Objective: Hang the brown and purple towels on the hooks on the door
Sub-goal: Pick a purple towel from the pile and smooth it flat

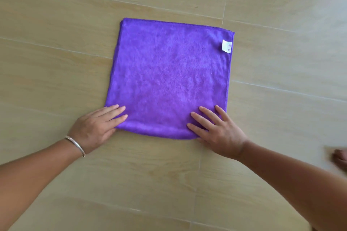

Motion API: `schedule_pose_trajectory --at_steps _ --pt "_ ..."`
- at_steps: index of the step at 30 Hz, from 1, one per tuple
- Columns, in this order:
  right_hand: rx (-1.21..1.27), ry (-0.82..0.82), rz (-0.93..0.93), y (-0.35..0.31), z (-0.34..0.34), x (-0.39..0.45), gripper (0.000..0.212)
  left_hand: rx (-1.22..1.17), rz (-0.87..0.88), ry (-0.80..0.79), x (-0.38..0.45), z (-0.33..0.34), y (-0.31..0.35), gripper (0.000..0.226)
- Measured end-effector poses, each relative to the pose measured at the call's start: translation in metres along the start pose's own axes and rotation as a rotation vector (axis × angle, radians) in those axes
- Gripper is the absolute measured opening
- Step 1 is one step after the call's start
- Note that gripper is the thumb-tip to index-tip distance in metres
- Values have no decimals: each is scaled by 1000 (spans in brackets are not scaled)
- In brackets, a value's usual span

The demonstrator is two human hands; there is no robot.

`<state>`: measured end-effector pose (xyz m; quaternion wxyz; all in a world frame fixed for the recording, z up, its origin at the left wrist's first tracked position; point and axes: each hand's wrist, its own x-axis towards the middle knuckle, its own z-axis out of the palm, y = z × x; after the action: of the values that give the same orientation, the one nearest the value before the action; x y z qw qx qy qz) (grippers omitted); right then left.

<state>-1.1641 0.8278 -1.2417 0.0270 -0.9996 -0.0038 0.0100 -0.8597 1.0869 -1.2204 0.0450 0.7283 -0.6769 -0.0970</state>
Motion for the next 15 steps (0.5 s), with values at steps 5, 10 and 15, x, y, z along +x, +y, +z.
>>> schedule_pose_trajectory --at_steps 5,10,15 --pt "76 -85 267 -5 -57 0 23 -79 -189 -58 11 -55 28 36" --pt "121 28 439 -4 -175 1 12 -141 -336 -117 17 -172 46 30" --pt "120 51 478 16 -332 5 9 -108 -379 -167 30 -314 59 30"
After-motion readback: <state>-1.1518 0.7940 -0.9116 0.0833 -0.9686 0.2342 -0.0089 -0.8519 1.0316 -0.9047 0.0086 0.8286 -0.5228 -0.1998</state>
